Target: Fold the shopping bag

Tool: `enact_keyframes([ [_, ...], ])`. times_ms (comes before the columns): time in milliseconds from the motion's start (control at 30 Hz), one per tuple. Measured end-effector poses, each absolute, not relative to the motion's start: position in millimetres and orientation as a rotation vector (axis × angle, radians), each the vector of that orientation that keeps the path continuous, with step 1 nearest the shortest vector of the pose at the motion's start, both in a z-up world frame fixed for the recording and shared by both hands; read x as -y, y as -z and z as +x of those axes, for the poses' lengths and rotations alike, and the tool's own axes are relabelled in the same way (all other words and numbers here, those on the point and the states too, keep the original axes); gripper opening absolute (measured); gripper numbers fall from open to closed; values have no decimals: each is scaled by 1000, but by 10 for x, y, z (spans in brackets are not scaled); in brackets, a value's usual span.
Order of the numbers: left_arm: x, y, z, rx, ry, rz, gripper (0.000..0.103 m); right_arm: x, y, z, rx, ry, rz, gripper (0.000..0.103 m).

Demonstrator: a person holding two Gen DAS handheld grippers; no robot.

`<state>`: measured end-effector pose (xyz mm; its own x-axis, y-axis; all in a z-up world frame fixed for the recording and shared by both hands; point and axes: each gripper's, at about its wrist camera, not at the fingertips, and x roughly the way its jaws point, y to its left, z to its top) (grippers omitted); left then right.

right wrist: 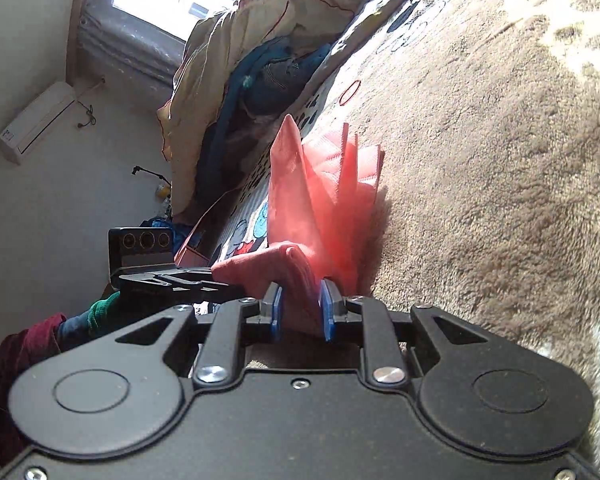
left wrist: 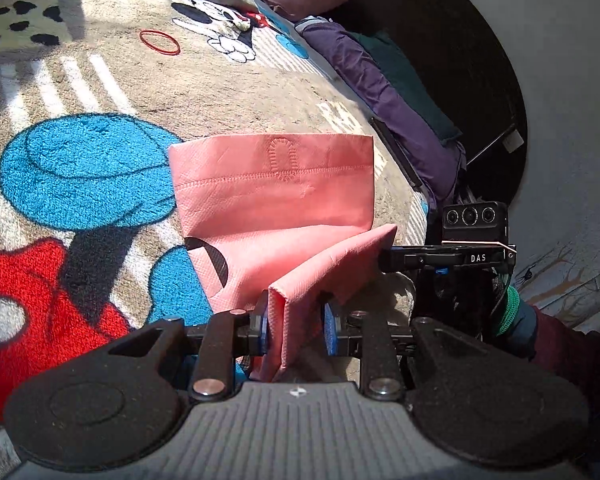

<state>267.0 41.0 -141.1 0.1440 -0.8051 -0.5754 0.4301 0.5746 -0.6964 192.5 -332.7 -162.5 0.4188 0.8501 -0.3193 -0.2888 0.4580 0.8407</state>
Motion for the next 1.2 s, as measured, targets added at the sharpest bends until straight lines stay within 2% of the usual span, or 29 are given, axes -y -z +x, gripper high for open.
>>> enact_keyframes([
  [100,-390,1391,2687,-1112,904,-412,26,3290,1596,1870,-847,-754,814,16],
  [367,-632,1184,2581,-876,784,-374,27,3226,1516,1877,-852,-689,815,11],
  [467,-615,1115,2589,-865,748,-310,27,3179,1453,1925,-863,-672,769,12],
  [533,-498,1149,2585,-942,758,-241,27,3128,1408,1987,-881,-660,737,12],
  [633,-447,1155,2540,-962,742,-166,27,3045,1341,2101,-917,-648,687,12],
  [733,-336,997,2453,-882,731,48,28,3007,1282,2219,-967,-646,643,12],
  [833,-136,712,2244,-645,722,214,28,2942,1222,2339,-1009,-647,604,13],
  [900,26,628,2120,-553,817,289,28,2897,1202,2397,-1025,-641,597,13],
  [1067,468,845,1948,-562,917,546,28,3011,1351,2363,-1034,-618,664,13],
  [1200,491,1016,1987,-585,934,551,28,3064,1421,2290,-1018,-605,679,12],
])
